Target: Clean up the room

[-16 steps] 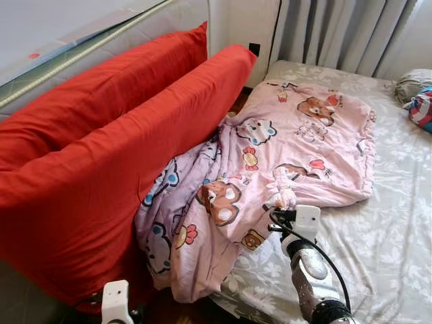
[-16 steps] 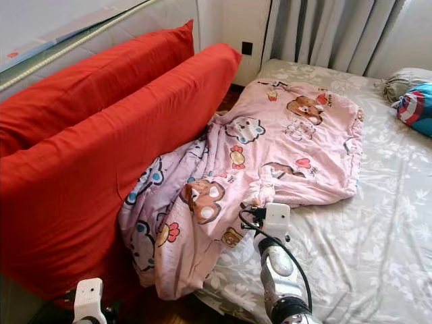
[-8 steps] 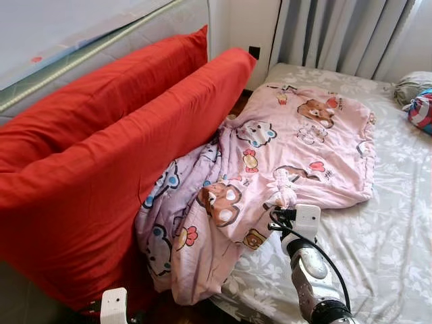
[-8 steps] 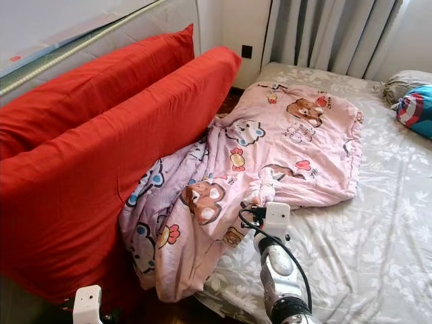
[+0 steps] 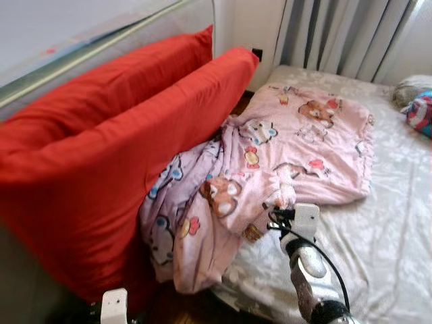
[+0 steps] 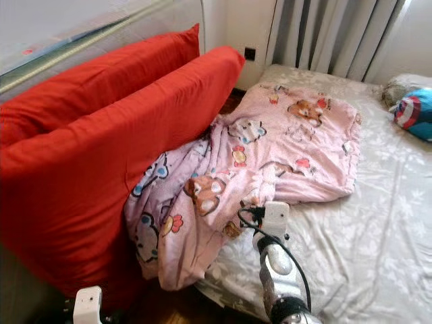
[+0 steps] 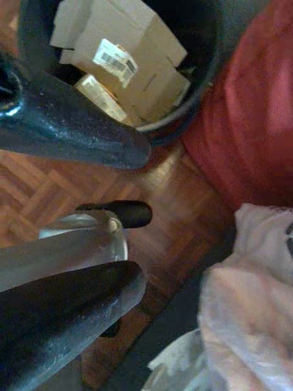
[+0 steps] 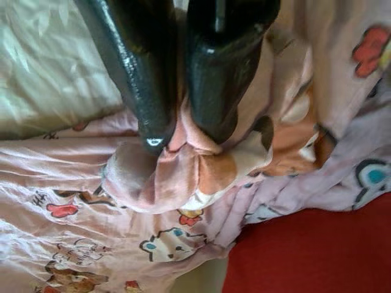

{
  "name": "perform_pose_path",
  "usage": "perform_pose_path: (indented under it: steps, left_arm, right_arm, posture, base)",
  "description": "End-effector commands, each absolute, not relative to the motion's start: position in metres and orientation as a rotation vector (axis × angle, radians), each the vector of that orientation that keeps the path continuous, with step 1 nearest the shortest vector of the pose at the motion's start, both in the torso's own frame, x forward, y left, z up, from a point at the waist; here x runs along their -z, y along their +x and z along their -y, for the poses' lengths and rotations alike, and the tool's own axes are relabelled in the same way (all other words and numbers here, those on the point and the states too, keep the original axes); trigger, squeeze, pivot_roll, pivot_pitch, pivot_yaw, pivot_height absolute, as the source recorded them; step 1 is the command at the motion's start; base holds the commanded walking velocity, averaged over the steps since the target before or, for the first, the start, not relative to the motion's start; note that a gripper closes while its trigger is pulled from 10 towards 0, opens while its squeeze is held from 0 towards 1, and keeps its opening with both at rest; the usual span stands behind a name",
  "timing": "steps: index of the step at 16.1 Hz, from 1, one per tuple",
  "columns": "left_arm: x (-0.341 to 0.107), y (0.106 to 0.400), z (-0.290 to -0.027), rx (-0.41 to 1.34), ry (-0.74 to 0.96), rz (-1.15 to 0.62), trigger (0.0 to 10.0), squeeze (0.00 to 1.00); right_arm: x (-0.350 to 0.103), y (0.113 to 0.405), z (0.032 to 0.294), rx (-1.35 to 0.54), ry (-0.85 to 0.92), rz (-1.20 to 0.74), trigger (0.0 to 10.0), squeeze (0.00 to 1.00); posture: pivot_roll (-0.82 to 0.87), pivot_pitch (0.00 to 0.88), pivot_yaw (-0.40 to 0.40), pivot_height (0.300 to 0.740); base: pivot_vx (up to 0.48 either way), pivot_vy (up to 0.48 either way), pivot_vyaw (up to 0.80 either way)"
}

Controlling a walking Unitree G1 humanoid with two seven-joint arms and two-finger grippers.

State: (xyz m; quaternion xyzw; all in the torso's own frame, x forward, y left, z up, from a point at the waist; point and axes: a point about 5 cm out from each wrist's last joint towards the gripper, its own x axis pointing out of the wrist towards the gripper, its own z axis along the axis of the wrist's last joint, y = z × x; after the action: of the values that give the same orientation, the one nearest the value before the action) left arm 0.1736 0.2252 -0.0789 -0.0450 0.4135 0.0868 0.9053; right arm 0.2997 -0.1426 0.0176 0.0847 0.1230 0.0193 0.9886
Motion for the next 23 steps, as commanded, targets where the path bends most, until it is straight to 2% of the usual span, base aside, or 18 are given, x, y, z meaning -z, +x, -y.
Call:
perform_pose_path:
  steps: [1,9,15,23]
  left_arm:
    - [0.082,0.166,-0.227,-0.179,-0.083,-0.886,10.0,0.0]
    - [0.082,0.167,-0.225,-0.179,-0.085,-0.883,10.0,0.0]
    - [0.081,0.17,-0.222,-0.173,-0.085,-0.868,10.0,0.0]
    - [0.079,0.174,-0.224,-0.162,-0.076,-0.851,10.0,0.0]
  right_arm:
    - [-0.017,0.299,0.14,-0.048,0.166,-0.251,10.0,0.0]
    - [-0.016,0.297,0.146,-0.006,0.143,-0.243,10.0,0.0]
    - [-0.033,0.302,0.176,0.185,0.043,-0.104,10.0,0.0]
    - [-0.031,0.298,0.173,0.207,0.015,-0.093,10.0,0.0]
  posture:
    - [-0.07,0.058,0.001,0.74]
    - [-0.07,0.063,0.0,0.74]
    - [-0.06,0.067,0.002,0.74]
    - [-0.06,0.071,0.003,0.74]
  base:
    - [-0.292,0.0,0.0]
    - [-0.29,0.0,0.0]
    - [-0.288,0.0,0.0]
    - [-0.211,0.0,0.0]
